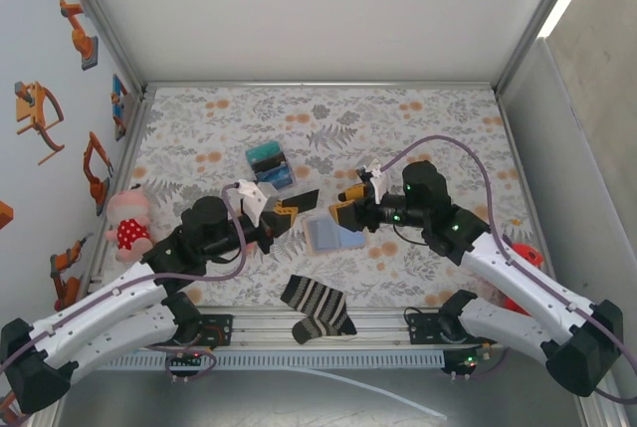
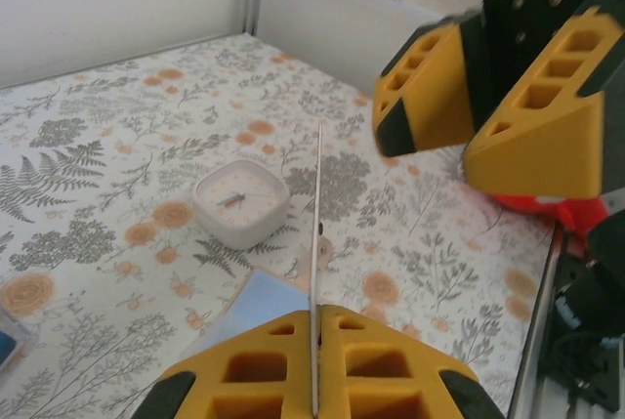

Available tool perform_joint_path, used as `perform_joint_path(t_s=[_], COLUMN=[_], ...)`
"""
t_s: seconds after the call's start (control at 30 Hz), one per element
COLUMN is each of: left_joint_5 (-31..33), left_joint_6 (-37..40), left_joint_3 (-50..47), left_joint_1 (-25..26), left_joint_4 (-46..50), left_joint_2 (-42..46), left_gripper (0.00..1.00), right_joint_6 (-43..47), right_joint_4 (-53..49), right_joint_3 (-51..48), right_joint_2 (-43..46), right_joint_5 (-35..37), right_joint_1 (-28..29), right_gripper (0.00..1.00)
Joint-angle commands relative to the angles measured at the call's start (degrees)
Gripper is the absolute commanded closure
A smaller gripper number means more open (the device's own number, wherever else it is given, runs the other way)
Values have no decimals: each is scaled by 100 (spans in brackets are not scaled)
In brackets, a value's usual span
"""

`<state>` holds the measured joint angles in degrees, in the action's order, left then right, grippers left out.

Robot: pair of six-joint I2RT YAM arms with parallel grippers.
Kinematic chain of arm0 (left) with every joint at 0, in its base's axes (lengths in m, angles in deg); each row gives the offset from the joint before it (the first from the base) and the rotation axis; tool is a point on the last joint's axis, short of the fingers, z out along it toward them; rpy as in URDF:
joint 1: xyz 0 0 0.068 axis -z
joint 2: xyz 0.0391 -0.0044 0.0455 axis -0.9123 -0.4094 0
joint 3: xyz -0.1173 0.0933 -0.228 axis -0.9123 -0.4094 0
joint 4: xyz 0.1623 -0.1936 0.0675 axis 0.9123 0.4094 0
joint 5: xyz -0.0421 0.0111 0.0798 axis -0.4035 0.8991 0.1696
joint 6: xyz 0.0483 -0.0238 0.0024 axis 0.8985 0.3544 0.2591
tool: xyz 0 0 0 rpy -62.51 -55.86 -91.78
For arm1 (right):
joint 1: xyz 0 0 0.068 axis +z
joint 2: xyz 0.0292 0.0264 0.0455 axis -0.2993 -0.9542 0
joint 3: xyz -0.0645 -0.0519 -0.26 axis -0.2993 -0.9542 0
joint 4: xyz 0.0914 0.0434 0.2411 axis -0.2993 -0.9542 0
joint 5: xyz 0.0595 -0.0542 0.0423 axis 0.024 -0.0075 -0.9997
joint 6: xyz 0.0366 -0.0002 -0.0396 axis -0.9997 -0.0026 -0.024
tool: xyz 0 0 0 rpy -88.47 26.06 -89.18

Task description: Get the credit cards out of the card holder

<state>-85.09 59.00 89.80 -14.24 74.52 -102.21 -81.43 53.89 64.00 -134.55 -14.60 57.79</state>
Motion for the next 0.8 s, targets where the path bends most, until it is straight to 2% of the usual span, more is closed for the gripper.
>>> perform_joint_path(t_s=[0.0, 0.07, 0.1, 0.23, 0.5, 0.63, 0.7, 0.77], left_joint_5=[-232, -353, -404, -573, -872, -854, -824, -766], left_joint_6=[-762, -976, -1066, -1261, -1469, -1470, -1457, -1419], left_joint_3=[-117, -181, -203, -241, -226, -198, -202, -184], left_joint_1=[-35, -34, -35, -35, -35, -36, -33, -35], left_joint_4=[-831, -1022, -1119, -1334, -1787, -1809, -1786, -1692], left_joint_2=[110, 136, 141, 123, -15, -77, -99, -98], left_gripper=[100, 100, 100, 100, 100, 100, 100, 100], right_joint_6=[-781, -855, -895, -1089, -1256, -1340, -1330, -1307], right_joint_4=[1673, 1935, 2071, 2592, 2871, 3110, 3131, 3080], right_joint_3=[-207, -220, -226, -255, -123, -123, -107, -81], right_joint_2=[-37, -110, -157, -297, -691, -779, -781, -773], right_joint_5=[-225, -329, -416, -777, -1413, -1677, -1757, -1801], right_joint_1=[31, 32, 31, 40, 40, 40, 40, 40], right_gripper=[51, 50, 46, 46, 57, 71, 82, 100])
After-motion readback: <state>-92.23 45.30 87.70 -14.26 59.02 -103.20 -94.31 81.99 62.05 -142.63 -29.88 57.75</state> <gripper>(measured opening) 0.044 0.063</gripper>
